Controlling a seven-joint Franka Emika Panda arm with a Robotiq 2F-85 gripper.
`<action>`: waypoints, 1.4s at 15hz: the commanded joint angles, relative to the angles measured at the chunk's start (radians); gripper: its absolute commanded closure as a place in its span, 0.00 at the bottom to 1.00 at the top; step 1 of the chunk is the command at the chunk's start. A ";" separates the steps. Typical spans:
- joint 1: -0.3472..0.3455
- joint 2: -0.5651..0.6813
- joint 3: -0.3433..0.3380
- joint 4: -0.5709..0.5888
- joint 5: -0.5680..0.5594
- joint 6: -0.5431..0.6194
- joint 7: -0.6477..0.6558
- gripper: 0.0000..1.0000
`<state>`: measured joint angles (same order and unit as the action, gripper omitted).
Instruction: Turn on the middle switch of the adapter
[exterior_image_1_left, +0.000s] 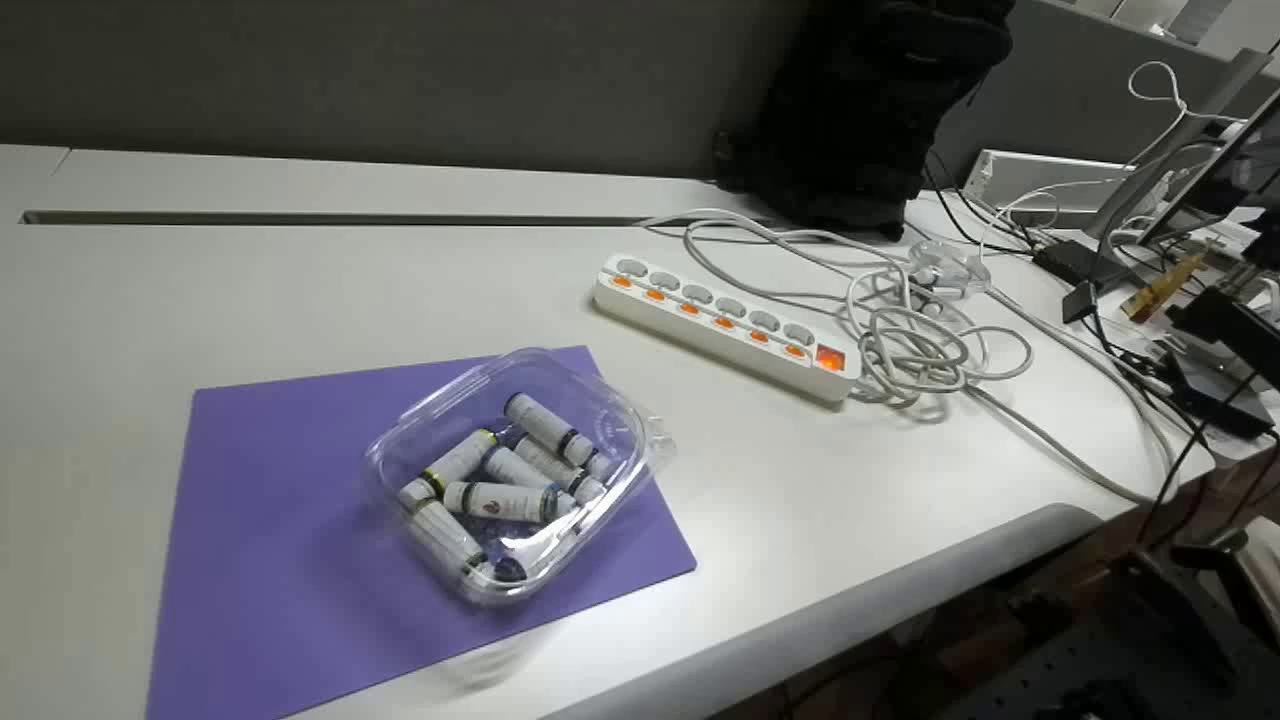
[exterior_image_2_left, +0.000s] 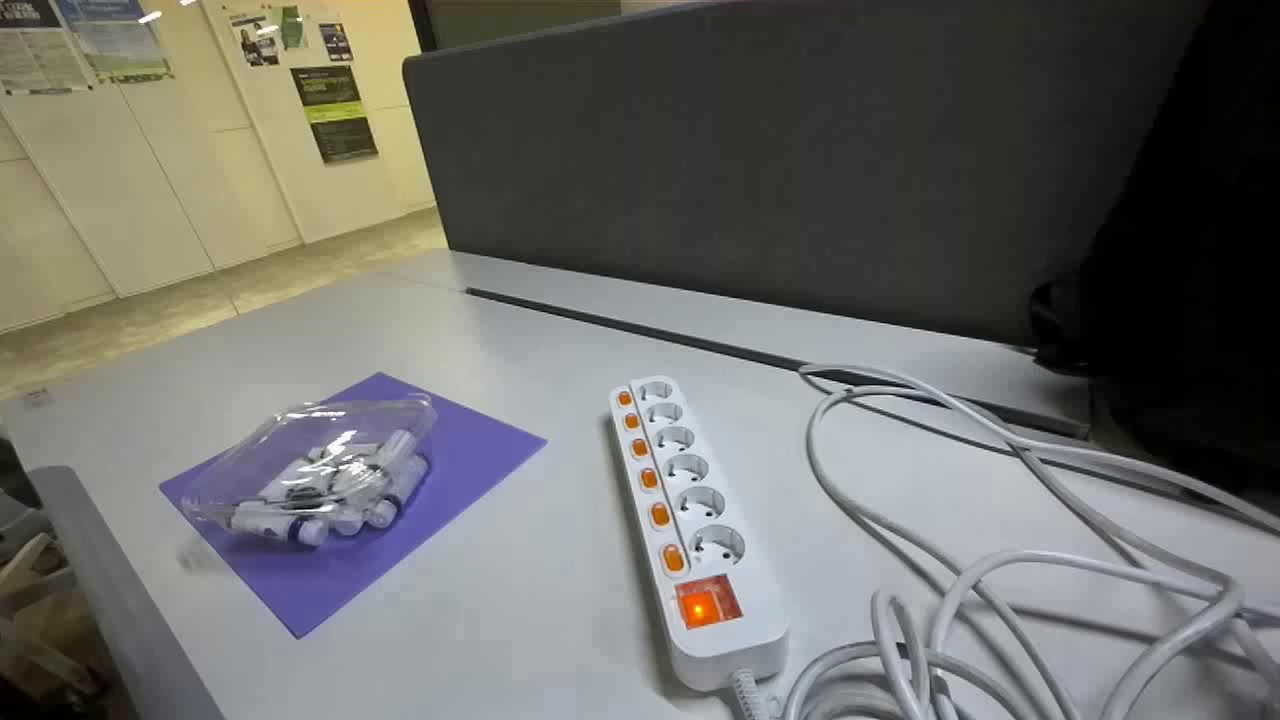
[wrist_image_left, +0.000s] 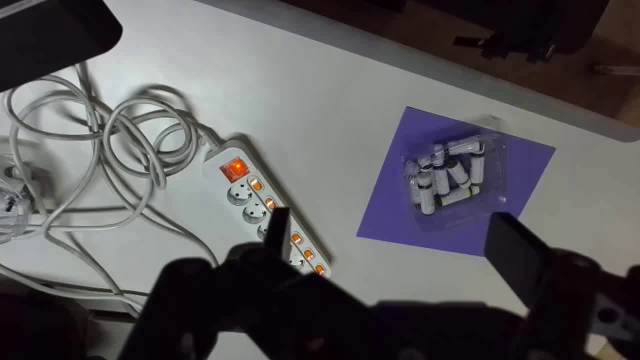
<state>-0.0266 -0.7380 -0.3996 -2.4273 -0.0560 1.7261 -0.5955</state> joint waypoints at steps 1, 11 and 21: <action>-0.019 0.006 0.014 0.002 0.011 0.001 -0.011 0.00; -0.019 0.005 0.014 0.002 0.011 0.003 -0.011 0.00; -0.048 0.204 0.014 -0.183 0.014 0.432 0.025 0.00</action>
<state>-0.0499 -0.6358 -0.4011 -2.5487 -0.0388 2.0018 -0.5939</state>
